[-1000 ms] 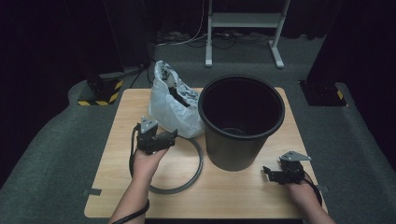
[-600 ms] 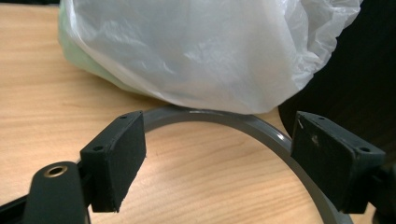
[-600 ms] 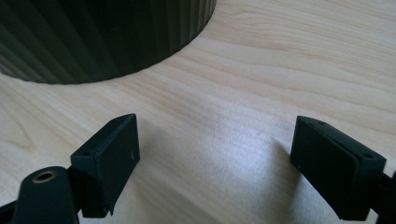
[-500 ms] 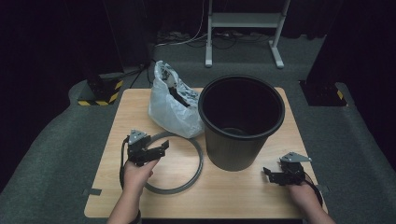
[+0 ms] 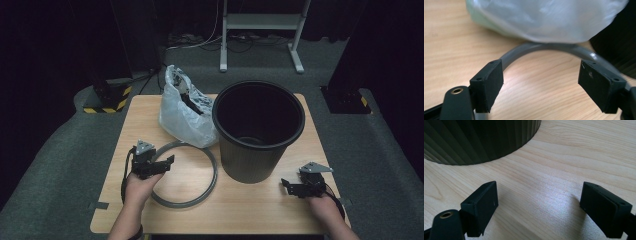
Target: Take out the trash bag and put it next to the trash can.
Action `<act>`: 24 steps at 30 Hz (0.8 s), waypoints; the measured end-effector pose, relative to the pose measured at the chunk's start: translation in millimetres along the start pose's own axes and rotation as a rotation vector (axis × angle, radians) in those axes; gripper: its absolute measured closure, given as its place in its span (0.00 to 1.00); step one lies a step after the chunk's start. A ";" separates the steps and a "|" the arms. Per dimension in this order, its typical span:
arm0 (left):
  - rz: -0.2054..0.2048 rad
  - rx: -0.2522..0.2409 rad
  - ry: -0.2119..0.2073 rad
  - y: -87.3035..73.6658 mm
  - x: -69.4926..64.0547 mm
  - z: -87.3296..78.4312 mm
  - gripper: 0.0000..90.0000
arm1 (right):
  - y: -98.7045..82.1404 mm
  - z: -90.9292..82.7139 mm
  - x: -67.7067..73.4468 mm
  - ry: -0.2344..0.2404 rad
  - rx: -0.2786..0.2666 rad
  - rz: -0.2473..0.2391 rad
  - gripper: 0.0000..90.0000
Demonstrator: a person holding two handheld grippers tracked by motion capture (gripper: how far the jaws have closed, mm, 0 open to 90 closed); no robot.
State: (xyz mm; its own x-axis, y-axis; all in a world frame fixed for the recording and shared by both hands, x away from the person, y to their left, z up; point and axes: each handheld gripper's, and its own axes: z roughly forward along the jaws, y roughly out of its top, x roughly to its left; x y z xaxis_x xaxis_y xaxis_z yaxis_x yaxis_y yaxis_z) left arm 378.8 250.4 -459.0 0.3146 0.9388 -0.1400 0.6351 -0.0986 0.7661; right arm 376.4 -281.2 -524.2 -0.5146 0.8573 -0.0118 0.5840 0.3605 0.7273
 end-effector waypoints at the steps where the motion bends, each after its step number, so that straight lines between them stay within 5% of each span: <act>1: -0.019 0.017 -0.002 -1.2 2.7 1.7 0.23 | 0.0 0.0 0.0 0.000 0.000 0.000 0.16; 5: -0.044 0.108 0.010 -6.3 12.4 7.5 0.23 | 0.0 0.0 0.0 0.000 0.000 0.000 0.16; 13: -0.066 0.227 0.133 -15.9 30.8 14.1 0.22 | 0.0 0.0 0.2 -0.002 0.000 0.002 0.16; 15: -0.097 0.257 0.129 -19.0 37.0 14.8 0.23 | 0.0 0.0 0.2 -0.002 0.000 0.002 0.16; 24: -0.110 0.362 0.153 -26.4 50.4 13.1 0.28 | 0.0 0.1 0.1 -0.001 0.000 0.002 0.16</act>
State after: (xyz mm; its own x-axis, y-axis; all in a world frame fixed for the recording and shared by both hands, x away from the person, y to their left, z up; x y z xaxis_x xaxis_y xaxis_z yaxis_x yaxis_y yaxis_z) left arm 387.1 296.1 -494.5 0.1401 0.9858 -0.0929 0.8751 -0.0794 0.4773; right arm 376.4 -281.1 -524.2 -0.5124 0.8587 -0.0111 0.5854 0.3587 0.7271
